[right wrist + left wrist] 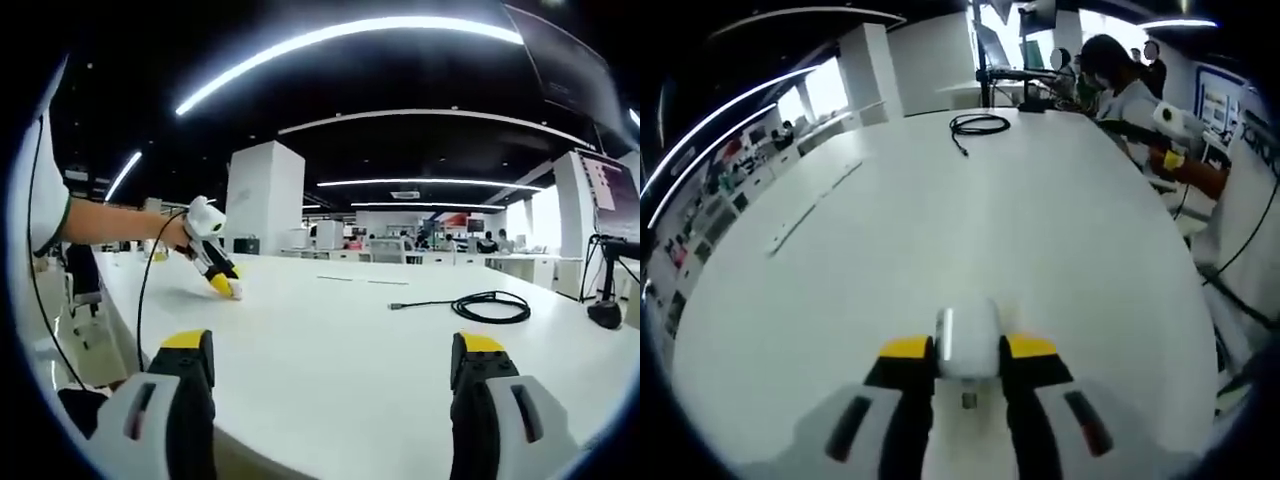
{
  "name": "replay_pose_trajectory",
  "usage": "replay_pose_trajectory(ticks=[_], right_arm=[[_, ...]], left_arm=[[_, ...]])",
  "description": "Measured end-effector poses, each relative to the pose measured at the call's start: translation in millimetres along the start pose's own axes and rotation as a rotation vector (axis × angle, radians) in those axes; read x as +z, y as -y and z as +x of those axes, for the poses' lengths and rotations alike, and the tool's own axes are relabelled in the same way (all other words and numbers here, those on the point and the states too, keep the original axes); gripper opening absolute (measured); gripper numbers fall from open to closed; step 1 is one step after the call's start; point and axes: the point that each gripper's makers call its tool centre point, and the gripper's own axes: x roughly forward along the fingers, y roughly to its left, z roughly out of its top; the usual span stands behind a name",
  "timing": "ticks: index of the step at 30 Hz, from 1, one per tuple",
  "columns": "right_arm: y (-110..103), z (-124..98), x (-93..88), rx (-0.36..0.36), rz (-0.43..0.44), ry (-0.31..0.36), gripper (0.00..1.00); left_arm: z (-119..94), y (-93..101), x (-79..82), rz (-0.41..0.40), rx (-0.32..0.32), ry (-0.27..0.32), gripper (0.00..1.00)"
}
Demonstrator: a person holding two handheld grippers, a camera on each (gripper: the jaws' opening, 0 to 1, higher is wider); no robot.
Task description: Plug the desk Type‑C cable into the charger adapter.
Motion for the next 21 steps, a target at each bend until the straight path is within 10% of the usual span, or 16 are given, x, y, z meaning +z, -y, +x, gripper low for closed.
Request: replay_pose_trajectory(ticks=[21], right_arm=[[-4,-2,-0.1,-0.008,-0.025,-0.017,1.00]], left_arm=[[-4,40.2,1.1,0.011,-0.036,0.006,0.25]])
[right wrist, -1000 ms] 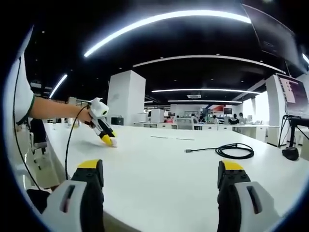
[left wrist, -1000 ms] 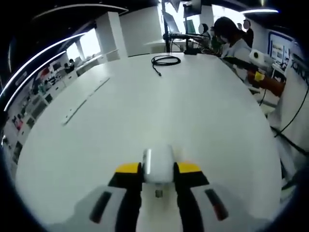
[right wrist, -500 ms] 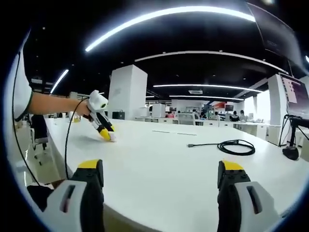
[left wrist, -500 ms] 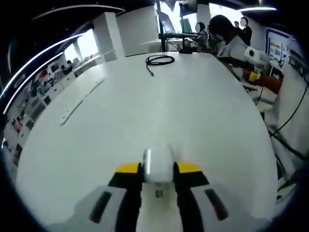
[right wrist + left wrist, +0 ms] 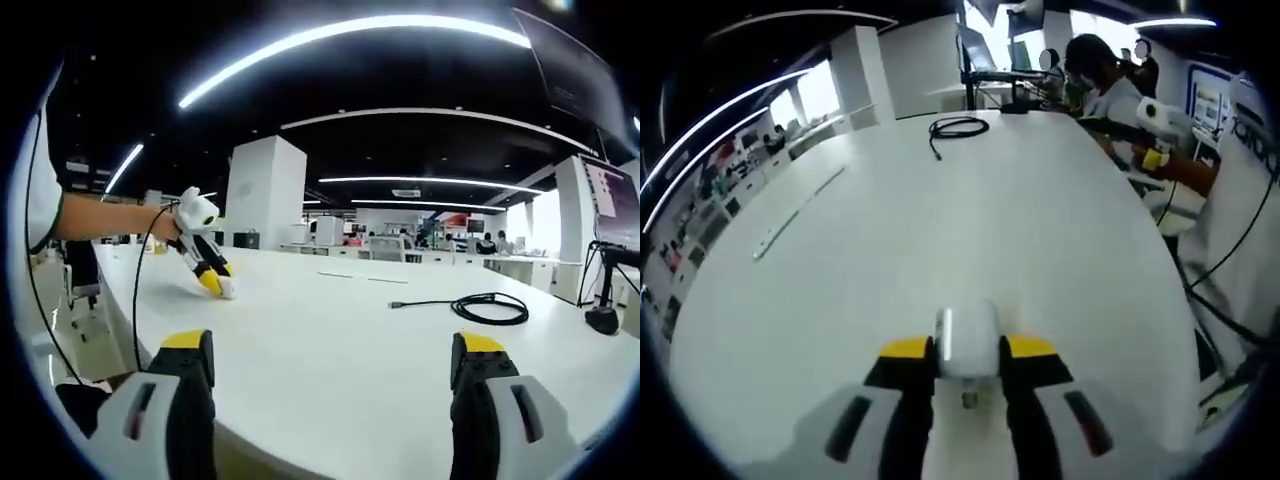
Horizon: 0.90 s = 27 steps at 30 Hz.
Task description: Plug the desk Type‑C cable into the charger adapter.
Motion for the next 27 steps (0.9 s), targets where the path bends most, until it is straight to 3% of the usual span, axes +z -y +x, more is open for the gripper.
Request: replay_pose_trajectory(ticks=[9,14,21,23,27], right_arm=[[-5,1,0.8,0.012,-0.005,-0.003,1.00],[-7,1,2.0,0.016,-0.014,0.002,1.00],[-7,0,1.3,0.012,-0.020,-0.002,1.00],[-6,0,-0.2,0.007,-0.024,-0.008,1.00],[-7,1,-2.0,0.012,-0.021,-0.011,1.00]], left_arm=[[-2,18.9,0.8,0.014,-0.034,0.010,0.25],[-1,46.9,6.9,0.052,-0.091,0.038,0.25],[-5,56.7,4.7,0.055,-0.101,0.031,0.25],[-4,68.6,7.5,0.056,-0.107,0.028,0.25],[-5,67.1,4.4,0.058,-0.118,0.032,0.25]])
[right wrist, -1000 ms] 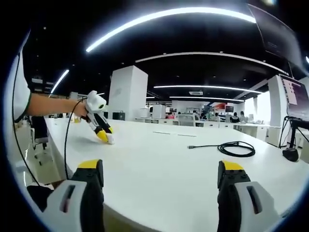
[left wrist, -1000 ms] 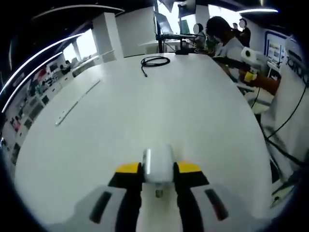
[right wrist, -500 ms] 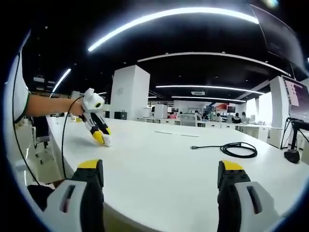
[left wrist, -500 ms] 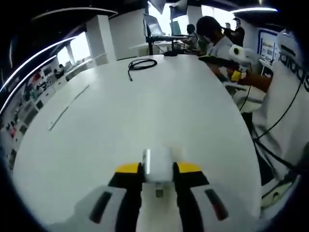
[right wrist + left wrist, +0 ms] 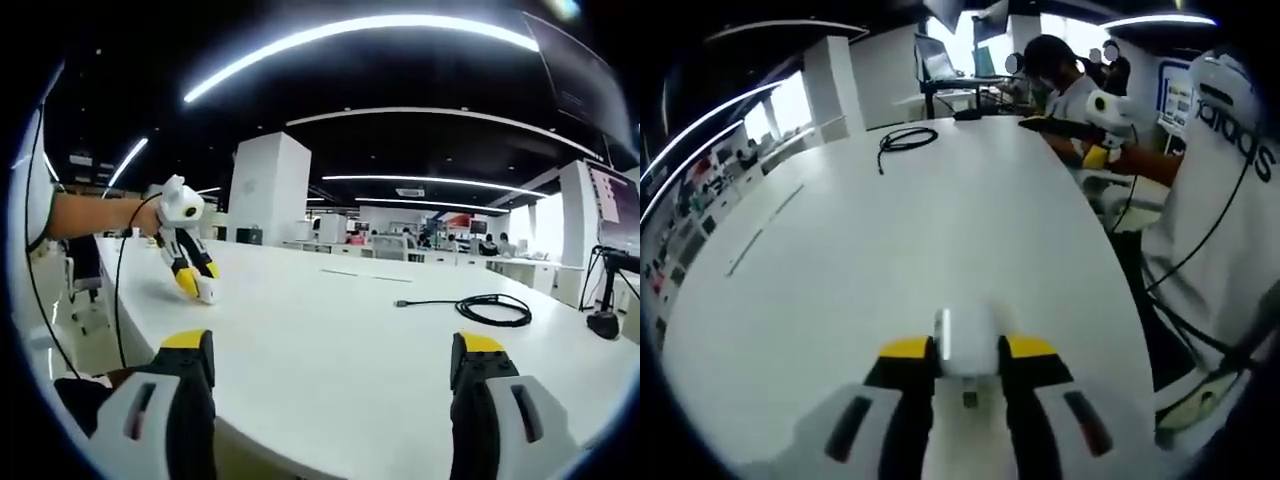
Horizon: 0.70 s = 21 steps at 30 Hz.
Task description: Plug the desk Type‑C cable into the charger adapter.
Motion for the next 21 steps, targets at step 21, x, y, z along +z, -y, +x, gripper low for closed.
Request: replay_pose_trajectory(ticks=[21], right_arm=[[-4,4,-3.4,0.008,-0.008,-0.011,1.00]], left_arm=[[-3,23.8,-6.9,0.064,-0.055,-0.022,0.25]])
